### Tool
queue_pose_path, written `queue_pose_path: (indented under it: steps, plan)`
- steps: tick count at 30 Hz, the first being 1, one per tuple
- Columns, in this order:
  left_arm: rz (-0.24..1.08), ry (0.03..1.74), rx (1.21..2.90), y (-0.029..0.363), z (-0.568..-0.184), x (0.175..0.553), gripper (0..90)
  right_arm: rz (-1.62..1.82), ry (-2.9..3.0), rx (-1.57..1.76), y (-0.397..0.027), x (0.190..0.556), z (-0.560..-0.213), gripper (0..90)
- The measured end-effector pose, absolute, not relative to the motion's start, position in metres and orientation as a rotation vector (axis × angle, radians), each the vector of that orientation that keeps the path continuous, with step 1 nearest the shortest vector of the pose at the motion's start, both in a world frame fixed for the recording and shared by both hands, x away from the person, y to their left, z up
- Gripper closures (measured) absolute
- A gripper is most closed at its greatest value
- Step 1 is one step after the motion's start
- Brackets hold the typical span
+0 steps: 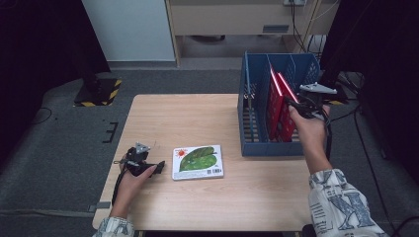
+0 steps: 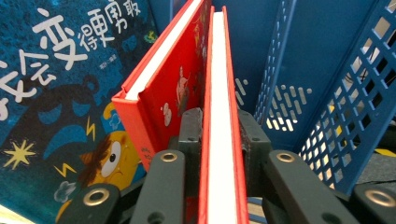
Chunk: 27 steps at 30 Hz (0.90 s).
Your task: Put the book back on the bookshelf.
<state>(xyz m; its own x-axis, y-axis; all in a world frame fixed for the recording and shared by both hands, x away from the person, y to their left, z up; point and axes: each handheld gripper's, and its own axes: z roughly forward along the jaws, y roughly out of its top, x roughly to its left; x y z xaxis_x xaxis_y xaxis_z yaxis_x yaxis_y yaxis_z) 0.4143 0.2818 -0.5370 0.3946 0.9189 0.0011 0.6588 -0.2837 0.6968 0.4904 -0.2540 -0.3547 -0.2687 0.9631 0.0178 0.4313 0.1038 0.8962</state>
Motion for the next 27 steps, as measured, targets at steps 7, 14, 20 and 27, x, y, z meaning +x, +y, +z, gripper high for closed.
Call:
queue_pose_path:
  steps: [7,14,20,27]
  plan:
    - [0.547,1.344,2.041,0.282,-0.537,0.414,0.0,1.101,1.766,1.375,-0.254,0.491,-0.354,77.3]
    - [0.548,1.341,2.044,0.282,-0.537,0.414,0.0,1.086,1.741,1.378,-0.254,0.492,-0.354,79.1]
    - [0.549,1.341,2.044,0.282,-0.537,0.414,0.0,1.096,1.707,1.365,-0.252,0.498,-0.353,79.4]
    - [0.549,1.341,2.044,0.281,-0.537,0.414,0.0,1.11,1.663,1.357,-0.248,0.509,-0.348,79.4]
